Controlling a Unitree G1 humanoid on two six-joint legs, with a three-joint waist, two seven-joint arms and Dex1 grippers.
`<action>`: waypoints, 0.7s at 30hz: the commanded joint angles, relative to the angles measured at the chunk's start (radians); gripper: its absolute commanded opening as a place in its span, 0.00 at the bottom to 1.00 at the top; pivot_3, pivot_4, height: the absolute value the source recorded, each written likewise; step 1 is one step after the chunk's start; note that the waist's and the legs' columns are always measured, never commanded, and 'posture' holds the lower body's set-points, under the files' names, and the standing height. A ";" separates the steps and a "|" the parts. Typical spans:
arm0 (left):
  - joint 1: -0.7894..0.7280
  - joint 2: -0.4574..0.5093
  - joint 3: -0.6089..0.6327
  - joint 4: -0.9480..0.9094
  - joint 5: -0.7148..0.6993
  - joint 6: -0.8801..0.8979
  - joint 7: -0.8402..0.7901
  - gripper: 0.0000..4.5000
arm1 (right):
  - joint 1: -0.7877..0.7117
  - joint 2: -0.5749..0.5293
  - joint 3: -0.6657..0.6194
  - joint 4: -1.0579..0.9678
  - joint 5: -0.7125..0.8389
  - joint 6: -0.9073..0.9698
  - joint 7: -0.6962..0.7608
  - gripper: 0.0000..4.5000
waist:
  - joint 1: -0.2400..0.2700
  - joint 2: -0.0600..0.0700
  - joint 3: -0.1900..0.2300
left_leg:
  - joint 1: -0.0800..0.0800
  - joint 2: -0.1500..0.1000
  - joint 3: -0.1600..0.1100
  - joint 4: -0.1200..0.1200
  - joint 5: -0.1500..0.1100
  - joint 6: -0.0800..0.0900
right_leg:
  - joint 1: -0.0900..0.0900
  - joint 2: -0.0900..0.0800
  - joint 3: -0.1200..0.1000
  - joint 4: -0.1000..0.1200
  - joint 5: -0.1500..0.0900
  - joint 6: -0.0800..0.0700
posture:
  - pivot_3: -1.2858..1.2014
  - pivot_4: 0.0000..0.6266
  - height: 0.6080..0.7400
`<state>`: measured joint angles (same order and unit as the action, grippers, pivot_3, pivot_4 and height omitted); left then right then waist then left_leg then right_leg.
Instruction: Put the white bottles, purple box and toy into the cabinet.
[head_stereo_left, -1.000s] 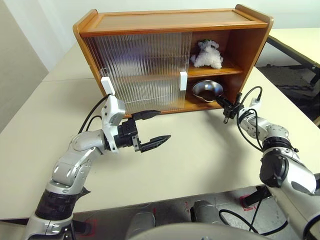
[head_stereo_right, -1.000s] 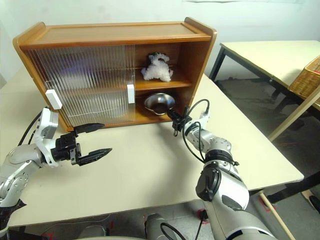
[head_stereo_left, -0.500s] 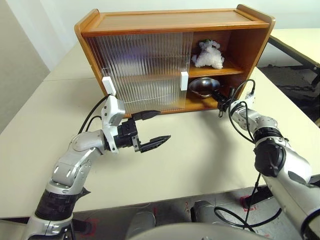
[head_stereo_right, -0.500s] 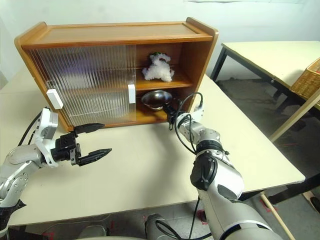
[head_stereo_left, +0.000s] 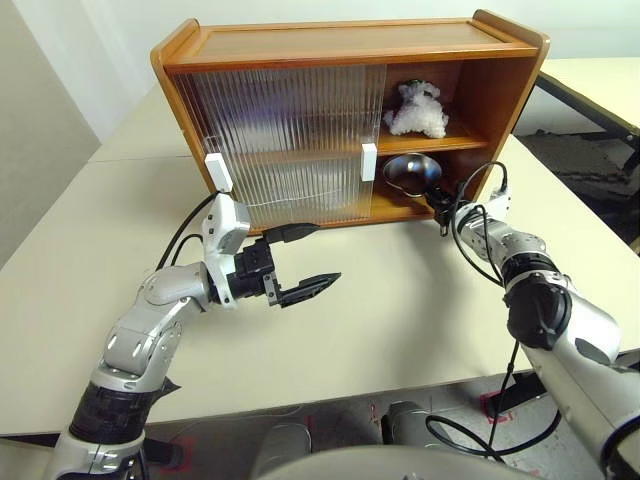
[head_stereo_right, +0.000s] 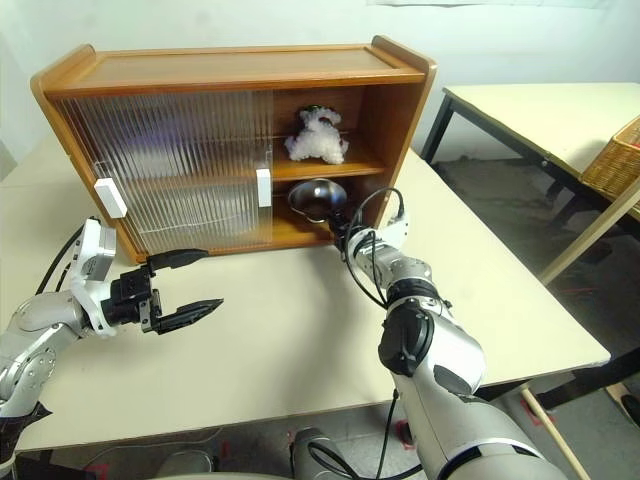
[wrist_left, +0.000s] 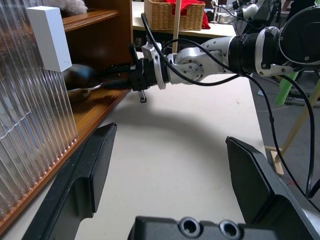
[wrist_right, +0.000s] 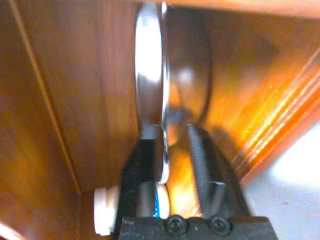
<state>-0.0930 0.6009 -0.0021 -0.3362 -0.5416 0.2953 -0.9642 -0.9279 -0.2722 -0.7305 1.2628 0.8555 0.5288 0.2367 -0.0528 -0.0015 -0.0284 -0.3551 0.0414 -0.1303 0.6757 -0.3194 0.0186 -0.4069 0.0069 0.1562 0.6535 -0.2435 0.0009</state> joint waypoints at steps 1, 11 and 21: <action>-0.004 -0.002 -0.004 -0.007 0.010 -0.006 0.002 1.00 | 0.001 -0.017 -0.004 -0.002 -0.018 0.019 0.019 0.55 | 0.000 0.000 0.000 | 0.000 0.000 0.000 0.000 0.000 0.000 | 0.000 0.000 0.000 0.000 0.000 0.000 | 0.49 0.00 1.00; -0.026 -0.020 -0.026 0.024 0.020 -0.023 -0.013 1.00 | 0.076 -0.062 0.045 -0.184 -0.021 0.239 0.179 0.99 | -0.001 0.000 0.000 | -0.001 0.000 0.000 0.000 0.000 0.000 | 0.000 0.000 0.000 0.000 0.000 0.000 | 0.48 0.00 1.00; -0.022 -0.020 -0.027 0.054 0.023 -0.046 -0.041 1.00 | 0.588 -0.023 0.295 -1.090 -0.082 0.251 0.295 0.99 | -0.012 0.000 0.001 | 0.000 -0.001 0.001 0.000 -0.001 0.000 | 0.006 0.001 0.000 -0.001 -0.002 -0.001 | 0.46 0.00 1.00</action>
<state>-0.1129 0.5771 -0.0219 -0.2934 -0.5311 0.2552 -0.9963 -0.3598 -0.2974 -0.4718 0.2740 0.8035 0.8284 0.5169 -0.0648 -0.0012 -0.0274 -0.3548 0.0408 -0.1293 0.6757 -0.3200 0.0183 -0.4012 0.0078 0.1560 0.6521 -0.2458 -0.0002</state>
